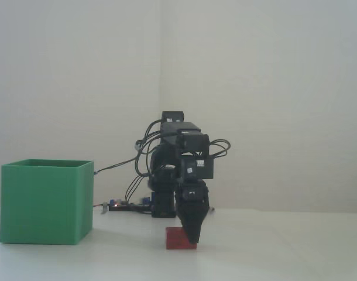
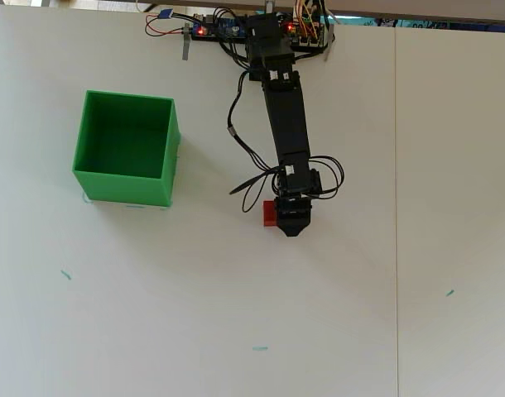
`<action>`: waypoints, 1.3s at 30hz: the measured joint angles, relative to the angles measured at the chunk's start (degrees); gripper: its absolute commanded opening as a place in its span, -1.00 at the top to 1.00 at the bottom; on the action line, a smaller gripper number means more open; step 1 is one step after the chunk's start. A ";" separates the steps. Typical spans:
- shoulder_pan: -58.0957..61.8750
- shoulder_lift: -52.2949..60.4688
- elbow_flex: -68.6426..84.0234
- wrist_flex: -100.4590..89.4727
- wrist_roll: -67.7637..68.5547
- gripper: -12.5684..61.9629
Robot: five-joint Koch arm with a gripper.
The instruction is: Grasp a red block and put it in the green bin.
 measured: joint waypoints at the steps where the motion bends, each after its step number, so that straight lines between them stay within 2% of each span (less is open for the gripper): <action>1: 0.09 0.00 0.09 0.00 0.00 -0.32; 7: 0.35 -0.44 0.00 -0.70 0.09 -0.25; 11: 0.97 -2.20 0.00 -1.49 0.18 -0.05; 13: 1.32 -2.29 0.00 -1.41 0.26 0.19; 15: 1.67 -2.29 0.00 -2.02 1.41 0.57; 19: 3.08 -2.29 0.00 -3.78 6.77 0.56; 25: 4.57 -0.97 0.09 -4.31 7.38 0.56; 30: 7.38 13.89 0.18 -3.96 7.29 0.56; 31: 9.14 21.36 0.18 -3.87 7.47 0.56; 39: 16.17 41.22 0.18 -3.78 7.38 0.56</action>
